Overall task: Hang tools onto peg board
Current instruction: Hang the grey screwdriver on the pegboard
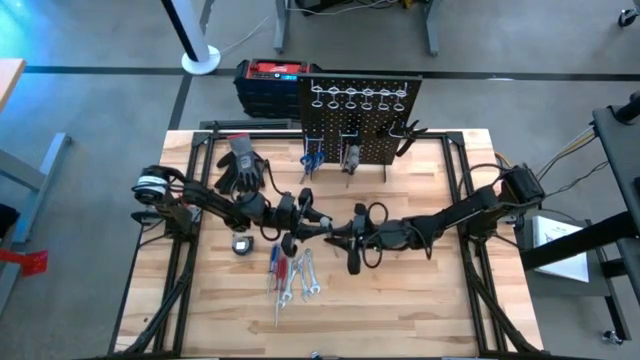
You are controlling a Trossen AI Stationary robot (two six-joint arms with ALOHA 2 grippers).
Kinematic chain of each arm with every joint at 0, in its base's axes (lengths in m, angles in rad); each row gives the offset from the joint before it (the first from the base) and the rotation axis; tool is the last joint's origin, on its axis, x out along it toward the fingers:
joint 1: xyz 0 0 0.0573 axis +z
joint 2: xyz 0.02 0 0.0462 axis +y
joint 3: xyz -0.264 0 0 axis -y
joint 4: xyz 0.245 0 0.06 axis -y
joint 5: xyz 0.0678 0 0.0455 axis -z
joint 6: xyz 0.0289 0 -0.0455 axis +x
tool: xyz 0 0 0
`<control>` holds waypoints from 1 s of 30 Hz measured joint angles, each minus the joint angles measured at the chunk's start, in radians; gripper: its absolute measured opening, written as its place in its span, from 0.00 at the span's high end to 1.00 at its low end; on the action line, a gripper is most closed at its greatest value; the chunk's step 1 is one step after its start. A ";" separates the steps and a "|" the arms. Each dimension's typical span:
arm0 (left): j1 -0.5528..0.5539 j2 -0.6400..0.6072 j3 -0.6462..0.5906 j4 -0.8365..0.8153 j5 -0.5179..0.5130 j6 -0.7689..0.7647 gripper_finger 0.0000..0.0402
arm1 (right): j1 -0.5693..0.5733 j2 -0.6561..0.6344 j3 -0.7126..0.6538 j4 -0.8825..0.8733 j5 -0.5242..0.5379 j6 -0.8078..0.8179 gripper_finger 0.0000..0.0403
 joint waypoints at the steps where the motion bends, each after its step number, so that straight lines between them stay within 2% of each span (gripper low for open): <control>1: 0.000 -0.006 -0.008 0.003 -0.003 -0.012 0.67 | 0.000 -0.012 -0.005 -0.003 0.012 0.011 0.88; 6: 0.003 -0.060 -0.105 -0.021 -0.018 -0.063 0.36 | -0.003 -0.102 -0.036 -0.010 0.082 0.089 0.88; 10: 0.003 -0.147 -0.213 -0.010 -0.140 -0.067 0.24 | -0.003 -0.157 -0.054 -0.115 0.157 0.141 0.88; 16: 0.004 -0.268 -0.362 -0.011 -0.297 -0.036 0.23 | -0.030 -0.222 -0.070 -0.297 0.394 0.283 0.88; 19: 0.005 -0.306 -0.406 -0.005 -0.325 -0.029 0.24 | -0.073 -0.247 -0.074 -0.347 0.403 0.329 0.88; 23: 0.005 -0.325 -0.436 -0.008 -0.335 -0.008 0.27 | -0.125 -0.251 -0.092 -0.432 0.404 0.306 0.88; 30: 0.005 -0.325 -0.454 -0.017 -0.342 0.021 0.30 | -0.186 -0.260 -0.093 -0.416 0.347 0.320 0.88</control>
